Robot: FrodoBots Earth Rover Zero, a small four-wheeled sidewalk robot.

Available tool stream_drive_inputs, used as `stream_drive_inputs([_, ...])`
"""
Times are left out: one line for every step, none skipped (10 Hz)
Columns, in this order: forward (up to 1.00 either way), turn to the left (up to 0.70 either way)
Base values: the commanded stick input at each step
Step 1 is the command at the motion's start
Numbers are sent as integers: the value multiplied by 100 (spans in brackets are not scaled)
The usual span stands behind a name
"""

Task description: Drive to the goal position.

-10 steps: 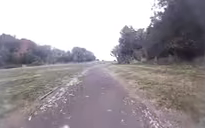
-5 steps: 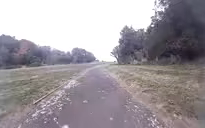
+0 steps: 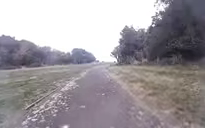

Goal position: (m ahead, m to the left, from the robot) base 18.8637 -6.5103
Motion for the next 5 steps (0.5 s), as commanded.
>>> stream_drive_inputs([45, 0])
stream_drive_inputs([45, 0])
stream_drive_inputs([45, 0])
stream_drive_inputs([45, 0])
stream_drive_inputs([45, 0])
